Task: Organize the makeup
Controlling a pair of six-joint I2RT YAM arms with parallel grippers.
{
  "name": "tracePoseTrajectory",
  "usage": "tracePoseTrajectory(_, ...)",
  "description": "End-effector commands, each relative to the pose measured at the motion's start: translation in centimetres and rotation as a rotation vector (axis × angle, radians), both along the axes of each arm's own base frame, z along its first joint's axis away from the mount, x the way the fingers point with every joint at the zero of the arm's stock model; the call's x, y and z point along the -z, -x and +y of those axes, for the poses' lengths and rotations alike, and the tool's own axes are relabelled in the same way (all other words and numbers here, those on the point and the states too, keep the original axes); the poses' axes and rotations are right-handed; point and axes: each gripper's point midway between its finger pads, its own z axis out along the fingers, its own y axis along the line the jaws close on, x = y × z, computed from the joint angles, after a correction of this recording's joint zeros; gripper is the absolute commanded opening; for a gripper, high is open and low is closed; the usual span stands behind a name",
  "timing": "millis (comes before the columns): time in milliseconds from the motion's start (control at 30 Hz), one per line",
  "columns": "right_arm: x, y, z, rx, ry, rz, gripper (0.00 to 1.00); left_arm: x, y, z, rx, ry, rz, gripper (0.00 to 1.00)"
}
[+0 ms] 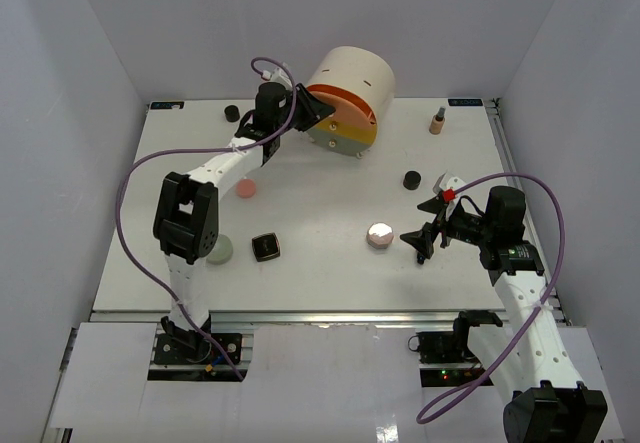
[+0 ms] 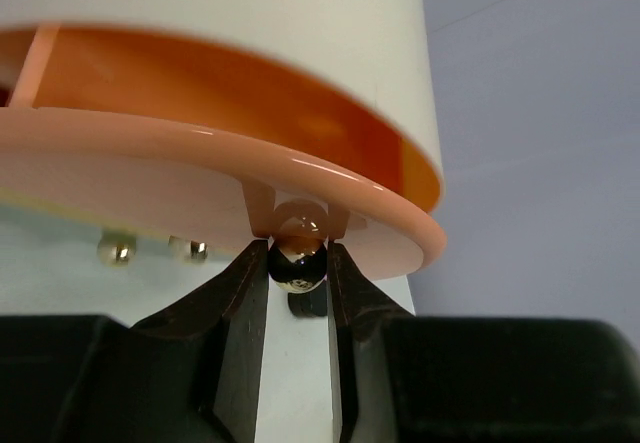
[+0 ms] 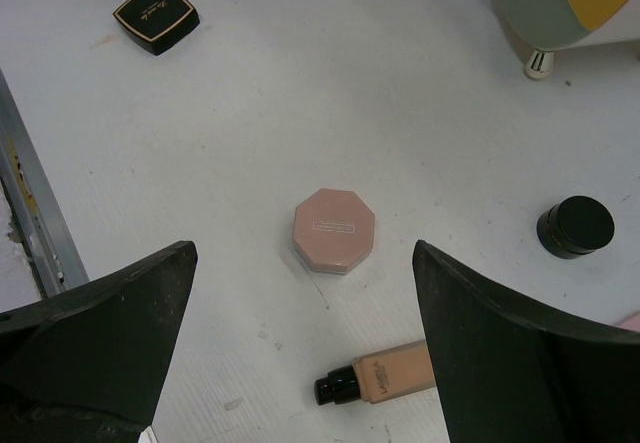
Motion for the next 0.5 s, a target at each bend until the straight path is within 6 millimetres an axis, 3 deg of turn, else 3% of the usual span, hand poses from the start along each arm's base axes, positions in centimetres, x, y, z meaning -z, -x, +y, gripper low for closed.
tracePoseTrajectory(0, -1.8, -0.1, 0.1, -0.006, -0.010, -0.047, 0.95, -2.8, 4.7, 1.6, 0.036, -0.036, -0.076, 0.16)
tracePoseTrajectory(167, -1.7, -0.1, 0.2, -0.011, -0.013, -0.045, 0.95, -2.2, 6.9, 2.3, 0.059, -0.043, -0.074, 0.16)
tracePoseTrajectory(300, -1.4, -0.2, 0.1, -0.007, -0.009, -0.037, 0.95, -1.8, 7.0, 2.1, 0.072, -0.042, -0.070, 0.19)
tracePoseTrajectory(333, -1.4, -0.2, 0.1, -0.004, -0.007, -0.037, 0.96, -1.6, 7.0, 2.0, 0.075, -0.042, -0.064, 0.24)
tracePoseTrajectory(467, -1.2, -0.5, -0.1, 0.010, 0.002, -0.034, 0.98, -2.2, 6.9, 1.8, 0.080, -0.027, -0.062, 0.69)
